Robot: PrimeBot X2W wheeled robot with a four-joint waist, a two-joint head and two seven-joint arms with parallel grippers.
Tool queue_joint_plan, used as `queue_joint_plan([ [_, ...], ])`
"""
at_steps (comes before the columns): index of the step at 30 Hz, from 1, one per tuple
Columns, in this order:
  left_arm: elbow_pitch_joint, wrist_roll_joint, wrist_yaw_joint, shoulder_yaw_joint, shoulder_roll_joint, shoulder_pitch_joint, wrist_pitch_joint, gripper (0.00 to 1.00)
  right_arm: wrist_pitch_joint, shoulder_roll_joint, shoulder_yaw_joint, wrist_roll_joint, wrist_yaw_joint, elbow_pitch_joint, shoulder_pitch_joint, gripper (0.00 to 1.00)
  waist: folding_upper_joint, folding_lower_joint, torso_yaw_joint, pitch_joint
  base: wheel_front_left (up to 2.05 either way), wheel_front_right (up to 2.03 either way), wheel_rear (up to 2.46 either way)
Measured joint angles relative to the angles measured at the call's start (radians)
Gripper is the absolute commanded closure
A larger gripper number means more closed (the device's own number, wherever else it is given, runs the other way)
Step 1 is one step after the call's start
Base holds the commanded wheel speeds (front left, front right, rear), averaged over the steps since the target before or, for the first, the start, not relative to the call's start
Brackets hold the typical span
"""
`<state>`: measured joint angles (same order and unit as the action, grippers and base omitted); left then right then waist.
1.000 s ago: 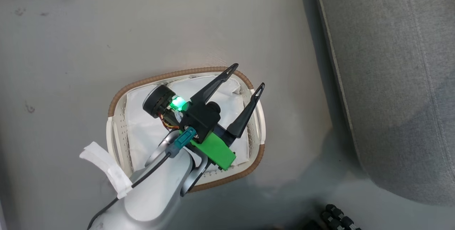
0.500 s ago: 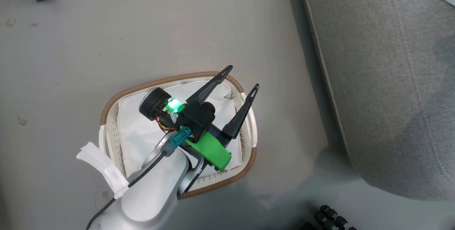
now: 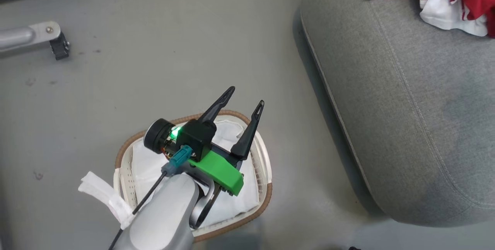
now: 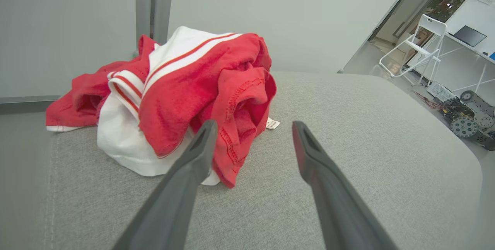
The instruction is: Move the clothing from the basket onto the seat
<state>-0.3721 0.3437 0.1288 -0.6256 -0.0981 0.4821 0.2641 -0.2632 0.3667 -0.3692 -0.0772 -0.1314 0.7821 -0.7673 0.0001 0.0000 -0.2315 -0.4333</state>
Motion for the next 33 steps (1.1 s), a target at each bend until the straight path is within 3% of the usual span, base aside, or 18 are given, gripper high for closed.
queue_joint_plan([
  [9,-0.008,-0.012,-0.017,0.138,0.034,-0.102,0.0,0.0,0.0,-0.012,0.086,-0.007,0.0,-0.015,0.04,0.0,-0.0001,0.0,0.03,0.142,0.0,0.0,0.0],
  [15,-0.01,-0.028,-0.043,0.239,0.043,-0.183,0.0,0.0,0.0,-0.06,0.166,0.022,0.0,-0.047,0.085,0.0,0.0,0.0,0.079,0.228,0.0,0.0,0.0],
  [24,0.006,-0.034,-0.068,0.394,0.046,-0.291,0.0,0.0,0.0,-0.188,0.273,0.086,0.0,-0.193,0.227,0.0,-0.0001,0.0,0.178,0.321,0.0,0.0,0.0],
  [33,0.028,-0.026,-0.069,0.474,0.047,-0.374,0.0,0.0,0.0,-0.303,0.31,0.113,0.0,-0.344,0.449,0.0,-0.0001,0.0,0.248,0.376,0.0,0.0,0.0],
])
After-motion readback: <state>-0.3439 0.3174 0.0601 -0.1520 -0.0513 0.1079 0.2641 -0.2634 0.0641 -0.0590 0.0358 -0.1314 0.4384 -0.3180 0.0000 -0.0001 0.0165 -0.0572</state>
